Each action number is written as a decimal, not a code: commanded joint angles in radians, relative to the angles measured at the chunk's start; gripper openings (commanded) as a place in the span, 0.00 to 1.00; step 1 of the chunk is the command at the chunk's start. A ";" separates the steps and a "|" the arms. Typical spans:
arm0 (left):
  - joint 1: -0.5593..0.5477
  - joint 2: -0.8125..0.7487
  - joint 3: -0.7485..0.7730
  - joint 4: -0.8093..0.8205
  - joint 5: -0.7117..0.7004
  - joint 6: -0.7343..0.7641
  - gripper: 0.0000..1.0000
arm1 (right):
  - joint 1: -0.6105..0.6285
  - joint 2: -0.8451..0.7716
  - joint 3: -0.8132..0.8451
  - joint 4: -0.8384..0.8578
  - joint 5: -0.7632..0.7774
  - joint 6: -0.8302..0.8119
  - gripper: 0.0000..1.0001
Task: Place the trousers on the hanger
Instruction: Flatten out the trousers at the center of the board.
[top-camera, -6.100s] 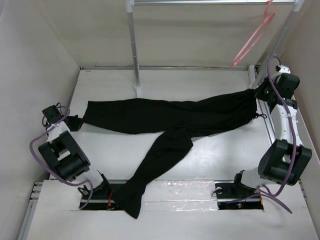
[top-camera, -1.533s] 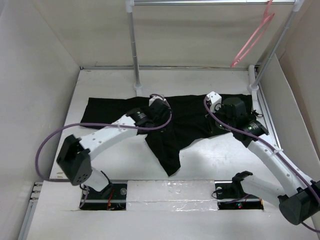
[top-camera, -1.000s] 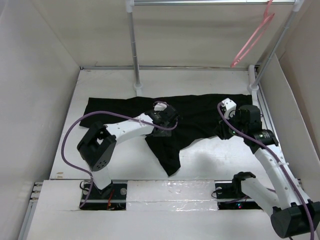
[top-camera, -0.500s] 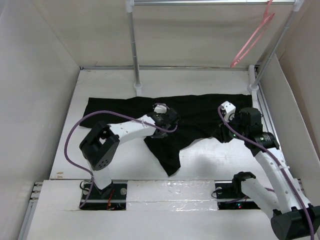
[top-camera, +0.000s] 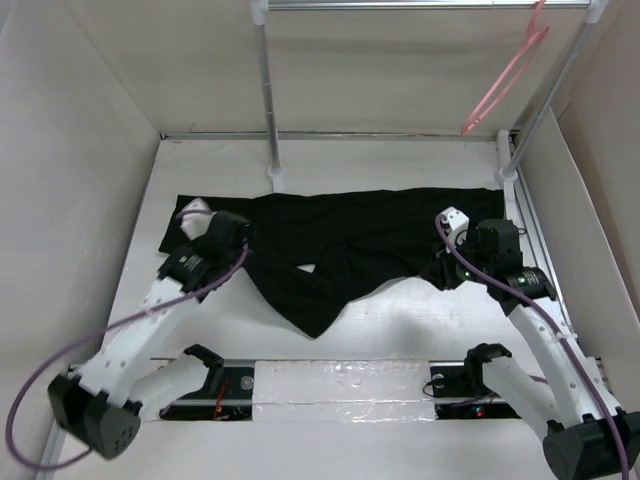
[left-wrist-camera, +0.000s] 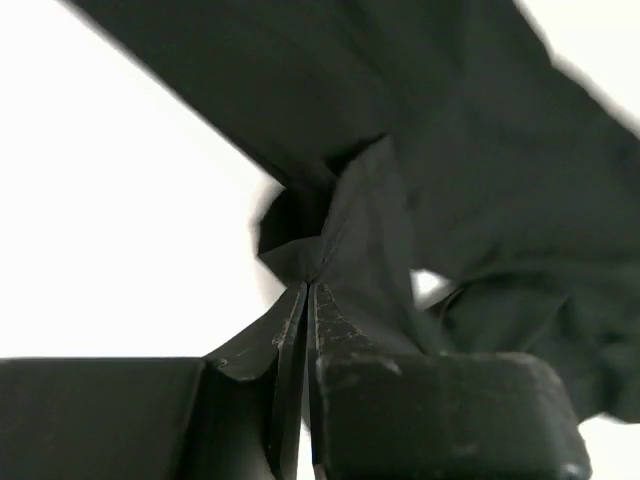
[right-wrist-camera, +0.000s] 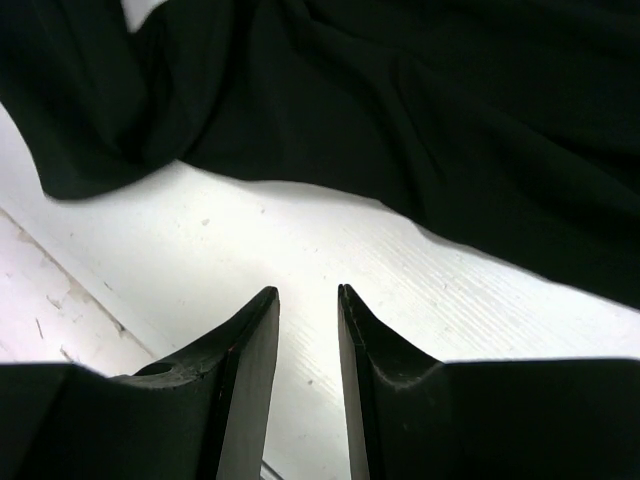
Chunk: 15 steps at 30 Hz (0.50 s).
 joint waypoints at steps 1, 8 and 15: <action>0.077 -0.153 -0.082 -0.160 -0.025 -0.152 0.00 | 0.018 -0.005 -0.026 0.044 -0.020 0.019 0.36; 0.134 -0.398 -0.029 -0.390 -0.248 -0.396 0.00 | 0.027 0.026 -0.040 0.033 0.020 0.028 0.46; 0.134 -0.298 0.320 -0.426 -0.502 -0.306 0.00 | 0.015 0.029 -0.027 0.009 0.141 0.065 0.74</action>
